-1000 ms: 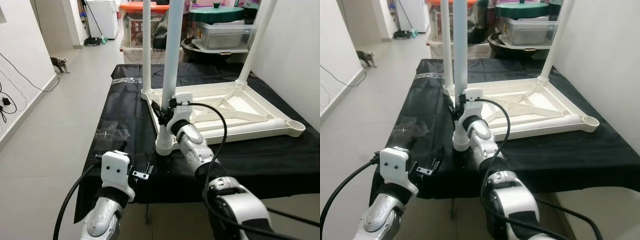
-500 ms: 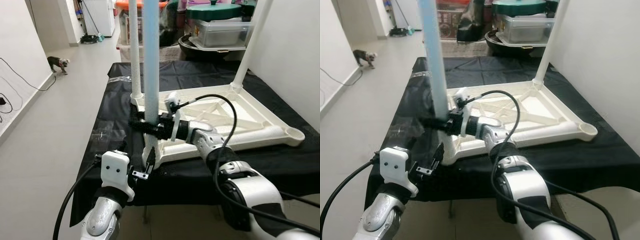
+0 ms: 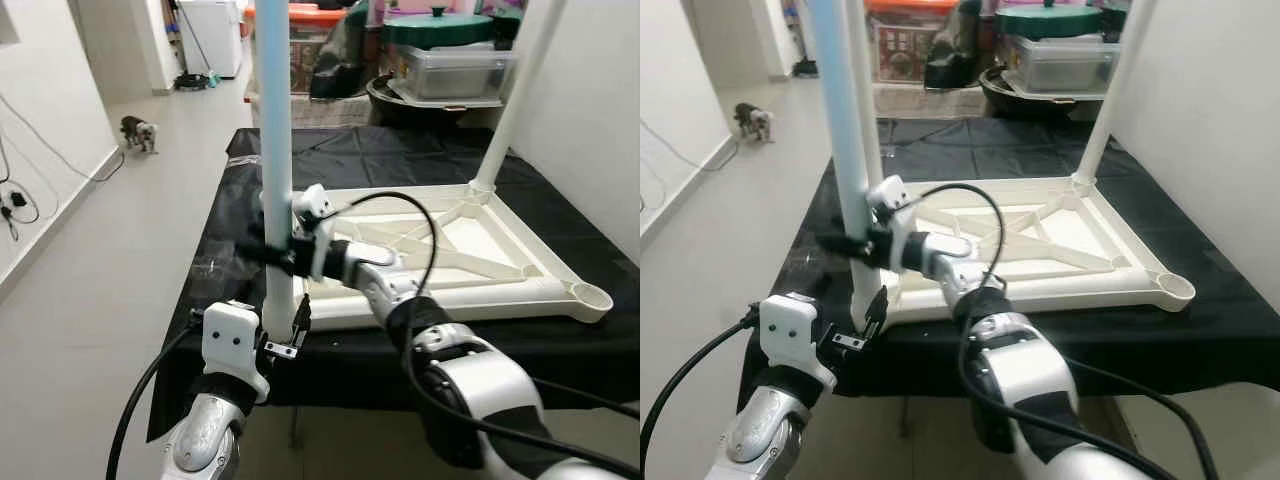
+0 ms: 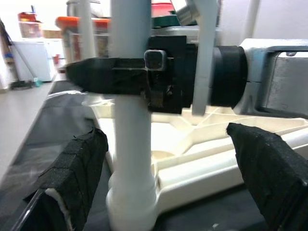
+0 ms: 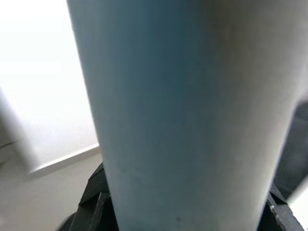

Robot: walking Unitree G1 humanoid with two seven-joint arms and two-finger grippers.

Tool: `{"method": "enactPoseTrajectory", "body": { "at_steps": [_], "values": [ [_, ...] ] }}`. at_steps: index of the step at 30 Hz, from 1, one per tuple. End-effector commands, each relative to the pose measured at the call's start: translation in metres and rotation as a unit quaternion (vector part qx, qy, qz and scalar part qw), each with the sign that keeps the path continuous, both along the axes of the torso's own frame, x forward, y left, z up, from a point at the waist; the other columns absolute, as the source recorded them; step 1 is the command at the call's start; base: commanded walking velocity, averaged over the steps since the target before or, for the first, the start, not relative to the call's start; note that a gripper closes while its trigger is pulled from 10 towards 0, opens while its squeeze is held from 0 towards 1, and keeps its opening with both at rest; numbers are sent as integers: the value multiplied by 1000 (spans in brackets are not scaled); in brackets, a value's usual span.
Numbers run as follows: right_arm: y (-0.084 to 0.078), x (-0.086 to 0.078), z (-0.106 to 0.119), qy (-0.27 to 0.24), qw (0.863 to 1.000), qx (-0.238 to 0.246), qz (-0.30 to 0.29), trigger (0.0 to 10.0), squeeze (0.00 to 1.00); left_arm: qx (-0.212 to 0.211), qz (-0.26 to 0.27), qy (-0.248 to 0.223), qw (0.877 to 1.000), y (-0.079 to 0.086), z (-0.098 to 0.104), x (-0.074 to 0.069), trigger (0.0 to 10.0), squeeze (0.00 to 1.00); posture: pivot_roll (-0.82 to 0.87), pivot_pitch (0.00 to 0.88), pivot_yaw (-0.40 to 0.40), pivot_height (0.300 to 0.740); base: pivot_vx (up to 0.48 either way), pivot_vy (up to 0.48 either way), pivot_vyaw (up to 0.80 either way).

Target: Building children table

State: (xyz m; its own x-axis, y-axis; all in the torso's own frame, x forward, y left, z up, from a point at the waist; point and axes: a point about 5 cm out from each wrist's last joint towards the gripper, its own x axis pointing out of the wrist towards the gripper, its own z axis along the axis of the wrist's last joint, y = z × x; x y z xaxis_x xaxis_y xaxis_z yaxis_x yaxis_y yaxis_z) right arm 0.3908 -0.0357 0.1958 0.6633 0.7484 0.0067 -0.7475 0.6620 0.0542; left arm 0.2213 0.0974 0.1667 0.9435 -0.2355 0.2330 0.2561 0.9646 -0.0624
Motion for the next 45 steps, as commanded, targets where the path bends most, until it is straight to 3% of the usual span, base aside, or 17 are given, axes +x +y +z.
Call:
{"method": "enactPoseTrajectory", "body": {
  "at_steps": [1, 2, 4, 5, 10, 12, 17, 19, 22, 23, 27, 31, 32, 38, 40, 43, 45],
  "values": [
    [-24, 8, -10, 31, 994, 10, -100, 0, 0, 2, 4, 2, 1000, 1, -1, -1, 10000, 0, 29, 0, -45, 740, 0, 0, 0],
    [-44, 13, -15, 36, 973, 3, -228, 0, 0, 1, 5, 2, 1000, 2, -2, 0, 10000, 0, 18, 0, -34, 740, 0, 0, 0],
    [-55, 15, -18, 45, 955, 6, -292, 0, 0, 1, 5, 3, 1000, 2, -2, 0, 10000, 0, 18, 0, -34, 740, 0, 0, 0],
    [-68, 15, -22, 58, 929, 17, -365, 0, 0, 1, 6, 3, 1000, 3, -2, 0, 10000, 0, 13, 0, -29, 740, 0, 0, 0],
    [-80, 14, -26, 66, 900, 27, -429, 0, 0, 1, 6, 4, 1000, 4, -3, 0, 10000, 0, 13, 0, -29, 740, 0, 0, 0],
    [-75, 5, -36, 79, 870, 61, -482, 0, 0, 1, 2, 4, 1000, 1, -3, 0, 10000, 0, 11, 0, -26, 740, 0, 0, 0],
    [-63, -2, -41, 85, 860, 75, -497, 0, 0, 1, -1, 4, 1000, -1, -2, 0, 10000, 0, 3, 0, -29, 740, 0, 0, 0],
    [-49, -1, -39, 76, 878, 65, -467, 10000, 0, 0, -1, 3, 1000, -2, -2, 1, 10000, 0, -18, 0, -37, 740, 0, 0, 0],
    [-42, 0, -36, 65, 898, 67, -430, 10000, 0, 0, -1, 4, 1000, -2, -3, 0, 10000, 0, -37, 0, -28, 740, 0, 0, 0],
    [-40, 0, -34, 56, 902, 72, -422, 10000, 1000, -1, -2, 4, 1000, -2, -3, 0, 10000, 0, -37, 0, -28, 740, 0, 0, 0],
    [-41, 3, -20, -10, 929, 65, -363, 10000, 969, -1, -3, 6, 1000, -3, -4, 0, 10000, 0, -36, 0, -21, 740, 0, 0, 0],
    [-42, 3, -16, -30, 932, 58, -357, 10000, 969, -1, -3, 6, 1000, -3, -4, 0, 10000, 0, -36, 0, -21, 740, 0, 0, 0],
    [-36, 4, -11, -26, 955, 70, -287, 10000, 0, -1, -2, 6, 1000, -2, -4, 1, 10000, 0, -30, 0, -27, 740, 0, 0, 0],
    [-34, 2, -10, 0, 999, 26, -46, 10000, 0, 2, 3, 2, 1000, 0, -3, 2, 10000, 0, -26, 0, -37, 740, 0, 0, 0],
    [-34, 2, -10, 0, 999, 26, -46, 10000, 0, 2, 3, 2, 1000, 0, -3, 2, 10000, 0, -26, 0, -37, 740, 0, 0, 0],
    [-26, -9, -5, 41, 986, 22, 160, 10000, 0, 6, 9, 0, 1000, 2, -3, 2, 10000, 0, 6, 0, -59, 740, 0, 0, 0],
    [-23, -13, -2, 49, 976, 26, 210, 10000, 0, 7, 12, -2, 1000, 4, -2, 3, 10000, 0, 6, 0, -59, 740, 0, 0, 0]
  ]
}}
